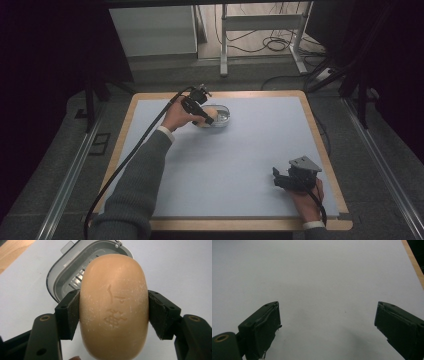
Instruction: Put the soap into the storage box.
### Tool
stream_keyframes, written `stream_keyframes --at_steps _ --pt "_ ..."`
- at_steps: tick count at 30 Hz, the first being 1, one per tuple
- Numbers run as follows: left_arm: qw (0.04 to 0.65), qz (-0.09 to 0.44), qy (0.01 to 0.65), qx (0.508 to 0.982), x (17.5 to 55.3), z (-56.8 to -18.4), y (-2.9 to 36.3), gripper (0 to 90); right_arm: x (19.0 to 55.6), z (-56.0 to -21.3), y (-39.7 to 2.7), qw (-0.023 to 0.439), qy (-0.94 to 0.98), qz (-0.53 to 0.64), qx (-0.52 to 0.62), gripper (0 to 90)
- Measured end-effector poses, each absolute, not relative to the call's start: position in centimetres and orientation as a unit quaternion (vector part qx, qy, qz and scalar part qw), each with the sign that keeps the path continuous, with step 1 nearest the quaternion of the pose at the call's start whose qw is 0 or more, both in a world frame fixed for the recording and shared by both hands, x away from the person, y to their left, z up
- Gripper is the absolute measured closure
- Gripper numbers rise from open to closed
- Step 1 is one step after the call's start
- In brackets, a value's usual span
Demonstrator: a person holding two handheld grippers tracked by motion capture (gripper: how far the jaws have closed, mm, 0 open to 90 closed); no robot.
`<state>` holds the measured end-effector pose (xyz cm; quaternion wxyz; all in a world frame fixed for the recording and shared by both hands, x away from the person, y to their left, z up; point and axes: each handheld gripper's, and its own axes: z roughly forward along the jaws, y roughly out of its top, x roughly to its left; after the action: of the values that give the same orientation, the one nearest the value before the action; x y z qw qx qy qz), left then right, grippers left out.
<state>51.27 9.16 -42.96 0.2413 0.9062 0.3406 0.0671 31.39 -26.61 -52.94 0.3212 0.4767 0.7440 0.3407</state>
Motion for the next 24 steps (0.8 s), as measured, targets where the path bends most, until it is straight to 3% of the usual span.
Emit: stream_keyframes --at_steps 24 --pt "0.228 0.060 0.334 0.913 54.5 -43.8 7.5 32.6 31.3 -52.9 -26.7 0.321 0.740 0.347 0.479 6.5"
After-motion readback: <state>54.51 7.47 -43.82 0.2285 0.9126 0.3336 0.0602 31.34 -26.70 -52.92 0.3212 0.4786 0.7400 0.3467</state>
